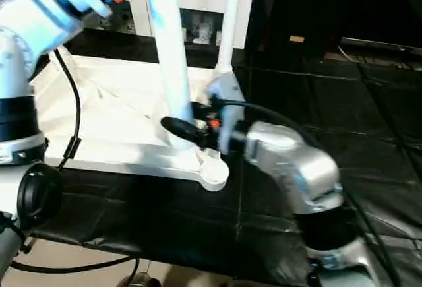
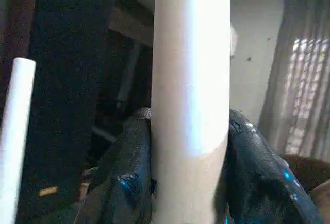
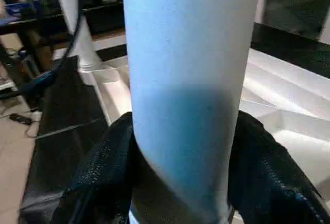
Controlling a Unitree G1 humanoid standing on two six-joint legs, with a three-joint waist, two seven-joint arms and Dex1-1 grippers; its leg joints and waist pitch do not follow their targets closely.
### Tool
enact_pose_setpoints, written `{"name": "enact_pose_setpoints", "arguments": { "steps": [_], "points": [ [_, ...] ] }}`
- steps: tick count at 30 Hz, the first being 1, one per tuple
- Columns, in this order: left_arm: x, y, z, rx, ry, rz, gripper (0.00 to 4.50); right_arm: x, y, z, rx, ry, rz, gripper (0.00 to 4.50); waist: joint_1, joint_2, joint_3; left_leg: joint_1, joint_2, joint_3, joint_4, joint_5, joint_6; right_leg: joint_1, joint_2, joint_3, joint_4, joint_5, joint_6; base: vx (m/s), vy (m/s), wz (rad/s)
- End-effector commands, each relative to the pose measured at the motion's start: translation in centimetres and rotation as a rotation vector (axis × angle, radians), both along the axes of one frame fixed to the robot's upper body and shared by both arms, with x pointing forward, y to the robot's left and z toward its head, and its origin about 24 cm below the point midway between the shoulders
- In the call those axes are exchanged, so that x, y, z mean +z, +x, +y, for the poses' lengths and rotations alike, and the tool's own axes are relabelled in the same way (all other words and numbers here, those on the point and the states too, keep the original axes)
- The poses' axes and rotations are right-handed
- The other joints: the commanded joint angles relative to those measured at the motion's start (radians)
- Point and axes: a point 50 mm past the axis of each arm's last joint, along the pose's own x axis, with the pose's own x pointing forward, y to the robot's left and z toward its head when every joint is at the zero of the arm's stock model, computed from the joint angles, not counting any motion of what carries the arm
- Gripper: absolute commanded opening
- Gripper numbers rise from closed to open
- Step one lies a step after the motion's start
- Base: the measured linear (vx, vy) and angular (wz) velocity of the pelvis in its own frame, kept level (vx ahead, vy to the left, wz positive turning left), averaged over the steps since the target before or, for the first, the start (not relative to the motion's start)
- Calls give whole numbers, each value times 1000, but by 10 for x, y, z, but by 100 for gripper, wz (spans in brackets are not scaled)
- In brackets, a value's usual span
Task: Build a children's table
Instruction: Pick table leg
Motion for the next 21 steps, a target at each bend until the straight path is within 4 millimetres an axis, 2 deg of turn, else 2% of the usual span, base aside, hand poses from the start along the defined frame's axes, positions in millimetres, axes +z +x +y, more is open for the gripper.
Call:
{"name": "enact_pose_setpoints", "arguments": {
  "steps": [1, 8, 10, 11, 12, 17, 18, 19, 21],
  "points": [
    [7, -6, -3, -4, -6, -53, 159, -8, 7, -3, -81, -21, 23, 211, -2, -2, -83, 5, 42, -12, -69, -53, -52, 63, -79, 44, -72, -90, -191, 0, 0, 0],
    [1, -8, -9, 6, 18, -74, 159, -10, 15, 6, -151, 10, 30, 204, -5, 0, -82, 6, 44, -13, -72, -77, -55, 61, -80, 44, -72, -92, -197, 0, 0, 0],
    [0, -6, -7, 31, 19, -73, 159, -10, 17, 8, -167, 21, 30, 204, -5, 0, -81, 7, 43, -13, -73, -77, -58, 61, -80, 44, -71, -92, -195, 0, 0, 0],
    [-1, -4, -4, 64, 30, -70, 159, -10, 18, 8, -177, 33, 30, 204, -6, -3, -81, 6, 43, -12, -73, -77, -58, 62, -79, 45, -72, -90, -191, 0, 0, 0],
    [-2, -3, -3, 76, 37, -73, 159, -10, 18, 8, -180, 41, 31, 204, -5, -1, -82, 7, 44, -13, -74, -76, -59, 62, -80, 44, -71, -91, -189, 0, 0, 0],
    [-5, 0, 3, 118, 40, -61, 159, -9, 19, 6, -171, 57, 16, 203, -5, 0, -82, 8, 44, -13, -73, -73, -59, 61, -79, 45, -69, -74, -190, 0, 0, 0],
    [-6, 2, 4, 128, 24, -43, 194, -8, 19, 5, -165, 59, 7, 203, -5, -2, -82, 7, 43, -13, -73, -69, -60, 63, -79, 44, -68, -65, -190, 0, 0, 0],
    [-6, 2, 4, 128, 24, -43, 194, -8, 19, 5, -165, 59, 7, 203, -5, -2, -83, 6, 43, -12, -73, -71, -59, 63, -79, 44, -68, -62, -192, 0, 0, 0],
    [-10, 2, 7, 99, 23, -37, 229, -6, 20, -1, -145, 56, -23, 203, -5, -1, -82, 6, 42, -12, -73, -73, -55, 63, -79, 44, -70, -69, -191, 0, 0, 0]
  ]
}}
